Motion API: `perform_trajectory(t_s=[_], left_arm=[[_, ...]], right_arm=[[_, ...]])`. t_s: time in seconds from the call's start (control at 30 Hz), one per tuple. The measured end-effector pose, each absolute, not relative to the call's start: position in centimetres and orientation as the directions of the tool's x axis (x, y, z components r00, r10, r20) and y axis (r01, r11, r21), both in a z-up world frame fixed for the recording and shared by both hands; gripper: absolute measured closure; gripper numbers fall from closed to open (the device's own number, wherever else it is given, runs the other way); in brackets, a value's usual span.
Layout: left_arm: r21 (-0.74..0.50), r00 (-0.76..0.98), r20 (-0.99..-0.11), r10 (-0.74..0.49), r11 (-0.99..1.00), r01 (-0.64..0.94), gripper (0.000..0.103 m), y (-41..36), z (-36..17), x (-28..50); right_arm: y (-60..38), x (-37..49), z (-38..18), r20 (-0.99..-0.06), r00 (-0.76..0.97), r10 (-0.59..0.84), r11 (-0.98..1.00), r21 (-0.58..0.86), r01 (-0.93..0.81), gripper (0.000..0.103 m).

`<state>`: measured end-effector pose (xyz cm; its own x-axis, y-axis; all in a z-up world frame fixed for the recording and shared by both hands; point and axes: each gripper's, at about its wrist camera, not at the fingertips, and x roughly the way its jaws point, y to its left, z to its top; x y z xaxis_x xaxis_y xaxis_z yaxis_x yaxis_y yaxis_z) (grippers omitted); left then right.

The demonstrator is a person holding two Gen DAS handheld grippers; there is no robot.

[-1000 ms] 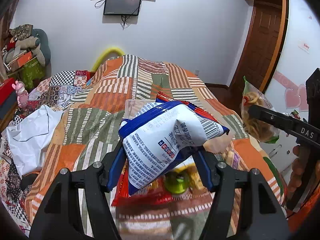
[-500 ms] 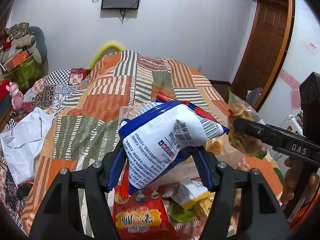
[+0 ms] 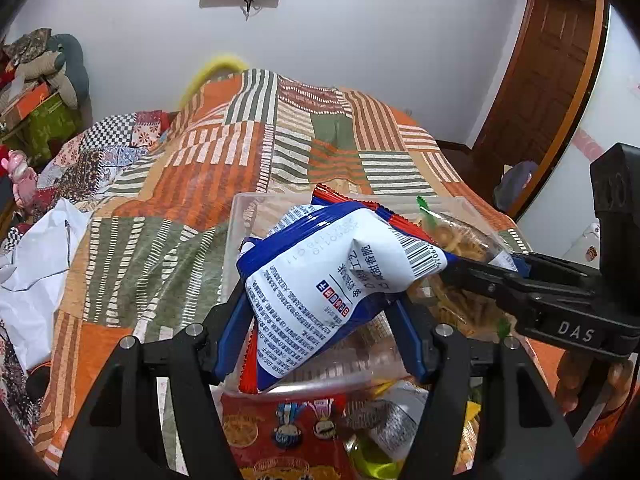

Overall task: Organize snacks
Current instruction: 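Carry both bags over the clear box and open both tools to drop them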

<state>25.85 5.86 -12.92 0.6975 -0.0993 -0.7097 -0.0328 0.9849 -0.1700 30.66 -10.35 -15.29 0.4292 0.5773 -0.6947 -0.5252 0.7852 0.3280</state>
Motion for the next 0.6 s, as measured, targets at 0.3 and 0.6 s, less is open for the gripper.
perform_trajectory(t_s=[0.3, 0.6], left_arm=[[-0.181, 0.655, -0.748, -0.106, 0.982, -0.047, 0.039, 5.7, -14.4, 28.1], [-0.196, 0.626, -0.771, -0.113, 0.978, -0.065, 0.034, 5.7, -14.5, 28.4]], right_arm=[[-9.6, 31.4, -15.9, -0.708, 0.448, 0.545, 0.802, 0.286, -0.524, 0.062], [-9.6, 31.4, -16.1, -0.727, 0.449, 0.518, 0.815, 0.262, -0.517, 0.059]])
